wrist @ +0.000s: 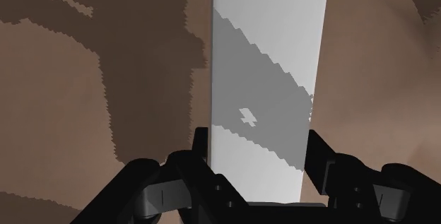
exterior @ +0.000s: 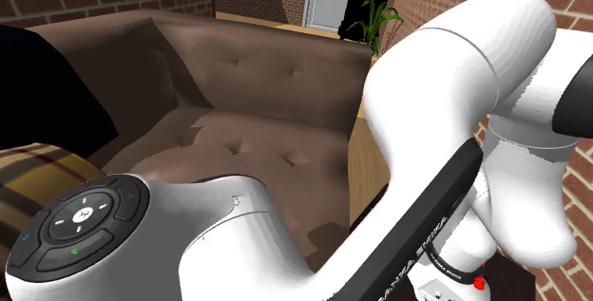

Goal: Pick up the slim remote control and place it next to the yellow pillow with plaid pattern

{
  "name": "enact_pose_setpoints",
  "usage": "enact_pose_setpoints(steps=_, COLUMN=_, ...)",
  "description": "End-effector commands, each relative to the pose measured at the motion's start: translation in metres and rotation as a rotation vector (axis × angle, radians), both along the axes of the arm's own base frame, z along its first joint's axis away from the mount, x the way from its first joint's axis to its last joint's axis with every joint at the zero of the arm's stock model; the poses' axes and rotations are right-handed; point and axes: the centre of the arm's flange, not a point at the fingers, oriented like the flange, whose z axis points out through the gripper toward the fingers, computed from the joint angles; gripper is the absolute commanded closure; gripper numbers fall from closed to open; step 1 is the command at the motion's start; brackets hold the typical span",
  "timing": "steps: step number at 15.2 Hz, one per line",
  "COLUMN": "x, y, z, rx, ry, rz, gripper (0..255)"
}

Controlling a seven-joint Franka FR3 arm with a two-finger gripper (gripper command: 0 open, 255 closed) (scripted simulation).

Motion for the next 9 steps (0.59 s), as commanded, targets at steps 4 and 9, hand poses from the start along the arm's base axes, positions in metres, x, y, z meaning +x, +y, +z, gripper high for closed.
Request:
enact_pose_setpoints(steps=4, x=-0.0002, y=-0.001, z=-0.0196, rx=0.001, ry=0.0, rz=0.0, gripper=255)
enact_pose_setpoints(steps=9, x=-0.0002, y=-0.001, z=-0.0196, rx=0.001, ry=0.0, rz=0.0, gripper=255)
